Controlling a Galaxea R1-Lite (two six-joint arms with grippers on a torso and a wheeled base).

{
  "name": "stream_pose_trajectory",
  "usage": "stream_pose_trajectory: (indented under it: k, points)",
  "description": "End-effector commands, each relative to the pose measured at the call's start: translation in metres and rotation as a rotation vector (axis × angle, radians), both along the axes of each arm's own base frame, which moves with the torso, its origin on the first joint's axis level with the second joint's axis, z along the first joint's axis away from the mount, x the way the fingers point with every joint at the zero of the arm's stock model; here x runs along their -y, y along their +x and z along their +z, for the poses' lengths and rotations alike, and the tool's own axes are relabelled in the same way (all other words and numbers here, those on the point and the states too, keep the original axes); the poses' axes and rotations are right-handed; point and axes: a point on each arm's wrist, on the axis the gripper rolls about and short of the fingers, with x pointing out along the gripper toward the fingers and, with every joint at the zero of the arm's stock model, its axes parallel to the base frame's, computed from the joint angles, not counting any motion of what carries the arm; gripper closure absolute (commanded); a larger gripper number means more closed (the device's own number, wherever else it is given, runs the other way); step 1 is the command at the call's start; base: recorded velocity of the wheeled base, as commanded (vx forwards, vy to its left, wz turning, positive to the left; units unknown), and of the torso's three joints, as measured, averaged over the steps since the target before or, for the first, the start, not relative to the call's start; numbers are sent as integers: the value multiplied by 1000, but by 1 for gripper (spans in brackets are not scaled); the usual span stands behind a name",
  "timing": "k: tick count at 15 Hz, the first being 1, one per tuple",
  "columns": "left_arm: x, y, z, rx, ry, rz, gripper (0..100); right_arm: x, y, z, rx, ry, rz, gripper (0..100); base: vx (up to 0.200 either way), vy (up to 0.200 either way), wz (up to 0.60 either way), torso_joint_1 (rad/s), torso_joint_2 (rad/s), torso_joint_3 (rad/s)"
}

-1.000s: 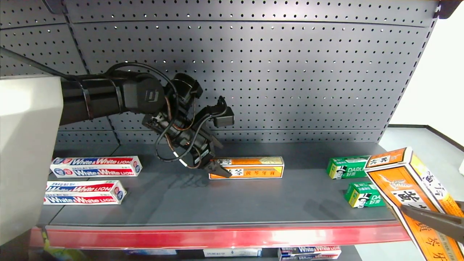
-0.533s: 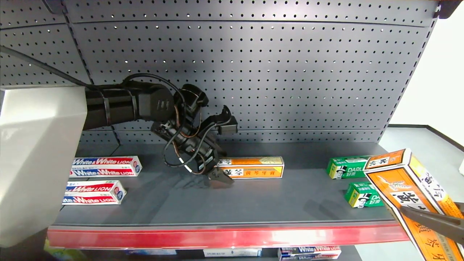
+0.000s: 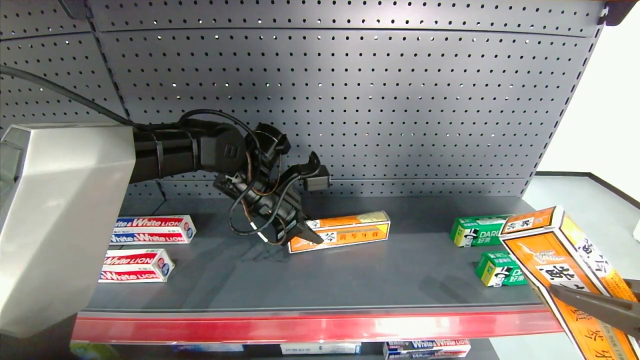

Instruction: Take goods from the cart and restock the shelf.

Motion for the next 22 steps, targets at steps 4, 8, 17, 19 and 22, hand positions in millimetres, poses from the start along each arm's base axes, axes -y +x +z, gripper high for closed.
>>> stream_pose_trajectory:
  k: [4,8,17,19,22]
  points:
    - [-1,-3,1,-3,12,-22,100,1,-1,-4,-10,-4,-4,100,0,0,0,0,0,0]
    - [10,-16,18,39,-5,-69,100,1,-1,-5,-13,-5,-4,100,0,0,0,0,0,0]
    - [-10,-72,85,189,-36,-93,100,2,-2,-6,-14,-6,-10,100,0,0,0,0,0,0]
    - [-12,-81,85,213,-40,-96,100,2,-2,-6,-14,-6,-12,100,0,0,0,0,0,0]
    - [-20,-94,75,223,-44,-89,100,2,-2,-6,-13,-6,-10,100,0,0,0,0,0,0]
